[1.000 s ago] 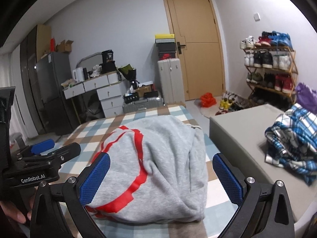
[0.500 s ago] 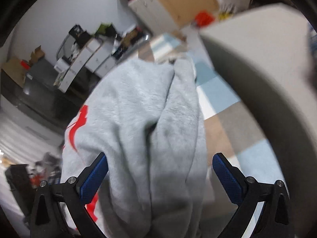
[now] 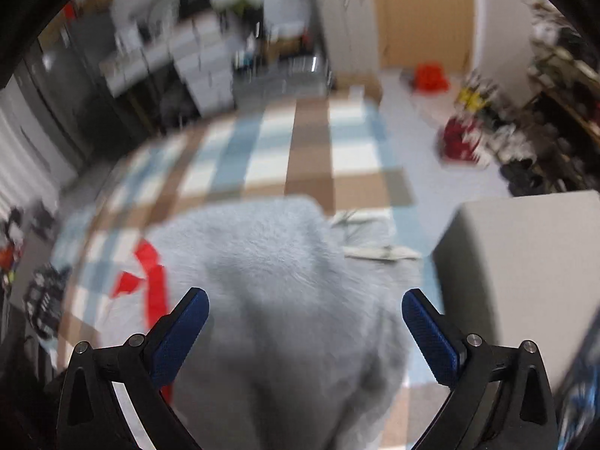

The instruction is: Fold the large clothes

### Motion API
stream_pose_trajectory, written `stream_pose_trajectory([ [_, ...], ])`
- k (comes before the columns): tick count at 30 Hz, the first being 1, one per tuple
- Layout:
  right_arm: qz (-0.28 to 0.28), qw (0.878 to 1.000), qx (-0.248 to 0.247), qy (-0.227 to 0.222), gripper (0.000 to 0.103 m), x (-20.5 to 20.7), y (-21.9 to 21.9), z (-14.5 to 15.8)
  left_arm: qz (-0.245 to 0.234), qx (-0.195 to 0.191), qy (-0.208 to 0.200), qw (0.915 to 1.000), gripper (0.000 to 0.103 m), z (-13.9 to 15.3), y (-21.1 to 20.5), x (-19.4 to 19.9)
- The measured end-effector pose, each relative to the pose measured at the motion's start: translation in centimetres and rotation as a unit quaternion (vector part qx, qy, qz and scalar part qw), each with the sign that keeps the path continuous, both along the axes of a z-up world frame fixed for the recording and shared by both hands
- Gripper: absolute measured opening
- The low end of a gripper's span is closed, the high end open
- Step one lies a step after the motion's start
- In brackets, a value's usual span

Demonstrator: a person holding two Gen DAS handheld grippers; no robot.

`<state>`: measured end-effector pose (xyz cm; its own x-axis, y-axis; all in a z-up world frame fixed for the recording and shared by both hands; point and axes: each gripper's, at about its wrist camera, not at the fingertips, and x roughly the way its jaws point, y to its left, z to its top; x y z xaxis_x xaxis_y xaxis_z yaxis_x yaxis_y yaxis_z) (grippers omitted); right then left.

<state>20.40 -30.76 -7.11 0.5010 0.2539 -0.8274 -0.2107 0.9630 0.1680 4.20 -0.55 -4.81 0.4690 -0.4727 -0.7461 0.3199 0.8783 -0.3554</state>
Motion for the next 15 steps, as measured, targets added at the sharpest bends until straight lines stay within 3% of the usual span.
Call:
stream_pose_trajectory([
  [1, 0.007, 1.000, -0.013, 0.010, 0.084, 0.7, 0.6, -0.5, 0.000, -0.003, 0.003, 1.0000, 0.102, 0.0, 0.1, 0.1],
  [2, 0.015, 0.999, -0.027, 0.020, 0.054, 1.4, 1.0, -1.0, -0.001, -0.005, 0.005, 1.0000, 0.102, -0.1, 0.1, 0.0],
  [3, 0.022, 0.999, -0.035, 0.025, 0.038, 1.5, 1.2, -1.5, -0.002, -0.005, 0.005, 1.0000, 0.102, -0.1, 0.1, 0.1],
  [4, 0.023, 0.999, -0.037, 0.024, 0.015, 1.5, 1.1, -1.3, -0.004, -0.003, 0.005, 1.0000, 0.102, -0.1, 0.0, 0.0],
  [5, 0.019, 0.999, -0.037, 0.021, 0.006, 1.7, 0.9, -1.0, -0.005, 0.000, 0.004, 1.0000, 0.102, 0.0, 0.0, -0.1],
  [10, -0.005, 0.997, 0.079, 0.021, 0.004, 3.3, -2.6, 2.2, -0.007, 0.003, 0.002, 1.0000, 0.102, 0.0, 0.0, 0.3],
  [15, -0.056, 0.996, 0.058, -0.032, 0.000, 4.6, -3.6, 3.9, -0.006, 0.004, 0.004, 1.0000, 0.102, -0.1, 0.0, 0.5],
])
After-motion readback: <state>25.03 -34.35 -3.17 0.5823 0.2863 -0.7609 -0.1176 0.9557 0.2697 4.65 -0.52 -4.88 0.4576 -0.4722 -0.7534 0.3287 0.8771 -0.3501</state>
